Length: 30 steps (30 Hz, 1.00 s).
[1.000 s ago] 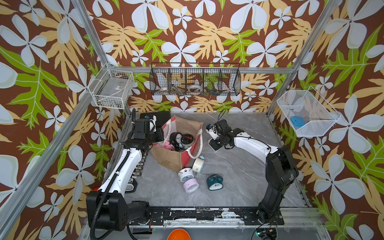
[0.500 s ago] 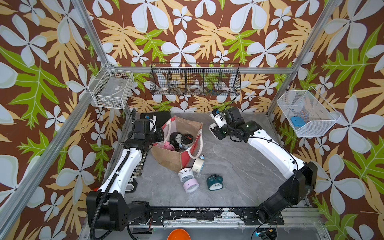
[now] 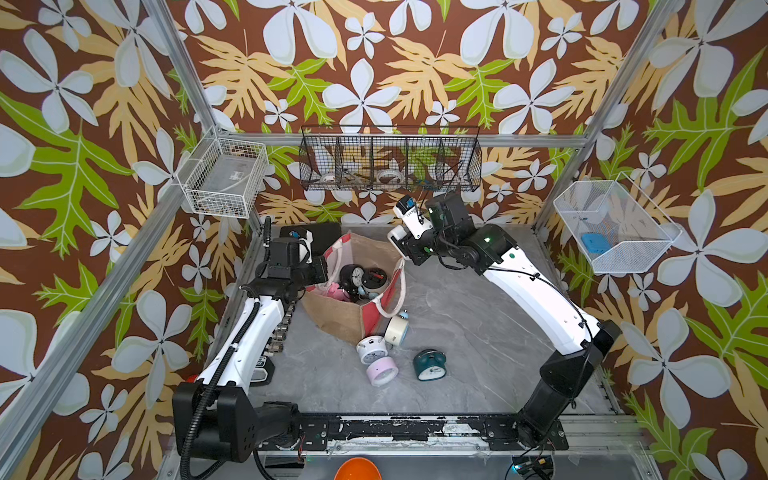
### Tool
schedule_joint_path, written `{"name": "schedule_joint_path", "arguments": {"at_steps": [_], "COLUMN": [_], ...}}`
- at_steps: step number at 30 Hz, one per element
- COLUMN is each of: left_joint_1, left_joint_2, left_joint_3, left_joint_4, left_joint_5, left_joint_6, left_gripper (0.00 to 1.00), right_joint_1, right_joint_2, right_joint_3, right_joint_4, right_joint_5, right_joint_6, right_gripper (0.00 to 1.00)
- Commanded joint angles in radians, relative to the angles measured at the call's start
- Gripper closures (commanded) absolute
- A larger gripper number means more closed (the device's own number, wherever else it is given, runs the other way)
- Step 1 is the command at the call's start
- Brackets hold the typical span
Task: Put the alarm clock into the canvas bag
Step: Place the alarm at the canvas bag.
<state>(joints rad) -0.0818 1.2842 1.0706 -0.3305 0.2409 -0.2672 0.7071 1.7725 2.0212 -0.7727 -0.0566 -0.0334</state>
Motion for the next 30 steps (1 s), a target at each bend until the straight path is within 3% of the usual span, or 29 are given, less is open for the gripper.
{"name": "schedule_joint_path", "arguments": {"at_steps": [1, 12, 30], "left_joint_1": [0.001, 0.001, 0.001], "left_joint_2": [-0.009, -0.014, -0.013], "left_joint_3": [-0.002, -0.004, -0.004], "left_joint_4": [0.025, 0.026, 0.028], "left_joint_5": [0.009, 0.005, 0.011], "left_joint_6": [-0.003, -0.003, -0.003], "left_gripper": [1.0, 1.0, 1.0], "right_joint_1": [0.034, 0.126, 0.134], "right_joint_2": [0.043, 0.247, 0.557], "right_joint_3": [0.058, 0.18, 0.248], "right_joint_4": [-0.02, -0.027, -0.062], "right_joint_5": [-0.022, -0.059, -0.092], "right_joint_6": [-0.007, 0.012, 0.0], "right_gripper": [0.74, 0.74, 0.75]}}
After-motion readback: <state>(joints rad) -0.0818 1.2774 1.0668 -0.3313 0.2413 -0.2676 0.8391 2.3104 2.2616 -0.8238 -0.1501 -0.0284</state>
